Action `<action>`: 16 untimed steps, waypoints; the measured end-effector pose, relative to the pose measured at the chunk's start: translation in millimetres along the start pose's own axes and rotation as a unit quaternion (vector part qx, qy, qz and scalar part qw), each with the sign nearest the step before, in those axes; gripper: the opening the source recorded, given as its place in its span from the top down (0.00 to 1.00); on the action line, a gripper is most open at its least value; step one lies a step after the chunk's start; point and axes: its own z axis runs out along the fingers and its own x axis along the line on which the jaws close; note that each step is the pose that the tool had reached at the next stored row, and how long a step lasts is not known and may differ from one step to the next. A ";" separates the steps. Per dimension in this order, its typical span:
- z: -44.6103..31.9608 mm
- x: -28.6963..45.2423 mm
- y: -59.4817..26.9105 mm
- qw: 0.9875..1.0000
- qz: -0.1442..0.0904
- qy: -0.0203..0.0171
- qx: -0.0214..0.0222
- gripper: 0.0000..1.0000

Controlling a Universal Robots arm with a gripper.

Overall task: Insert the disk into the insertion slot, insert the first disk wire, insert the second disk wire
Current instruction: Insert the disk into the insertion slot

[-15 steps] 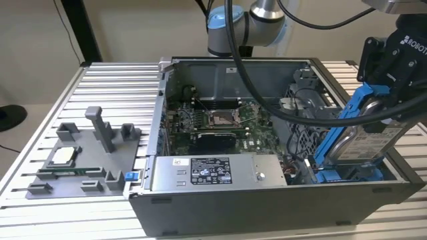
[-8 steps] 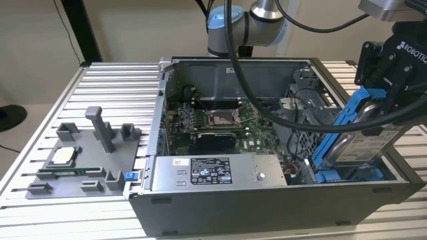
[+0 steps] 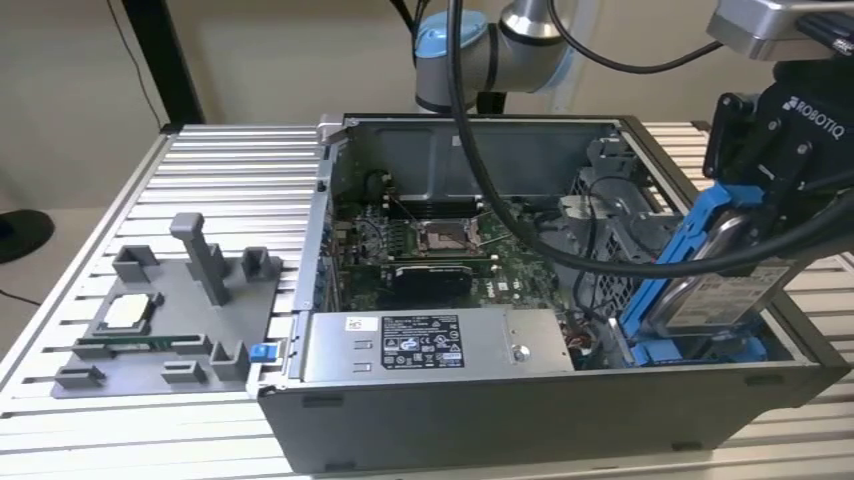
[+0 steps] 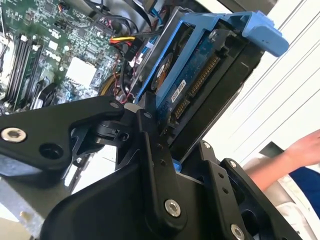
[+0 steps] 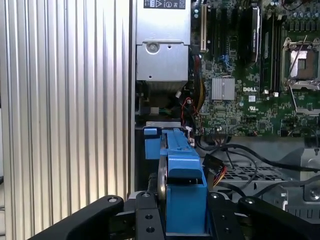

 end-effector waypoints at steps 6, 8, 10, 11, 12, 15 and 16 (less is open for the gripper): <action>9.1 -0.1 -0.3 1.000 0.000 -0.001 0.000 1.00; 12.0 -0.1 -0.4 1.000 0.000 -0.002 0.000 1.00; 14.5 -0.1 -0.5 1.000 0.000 -0.002 0.000 1.00; 15.5 -0.1 -0.5 1.000 0.000 -0.002 0.000 1.00; 16.2 -0.1 -0.5 1.000 0.000 -0.002 0.000 1.00; 16.3 -0.1 -0.5 1.000 0.000 -0.002 0.000 1.00; 16.3 -0.1 -0.5 1.000 0.000 -0.002 0.000 1.00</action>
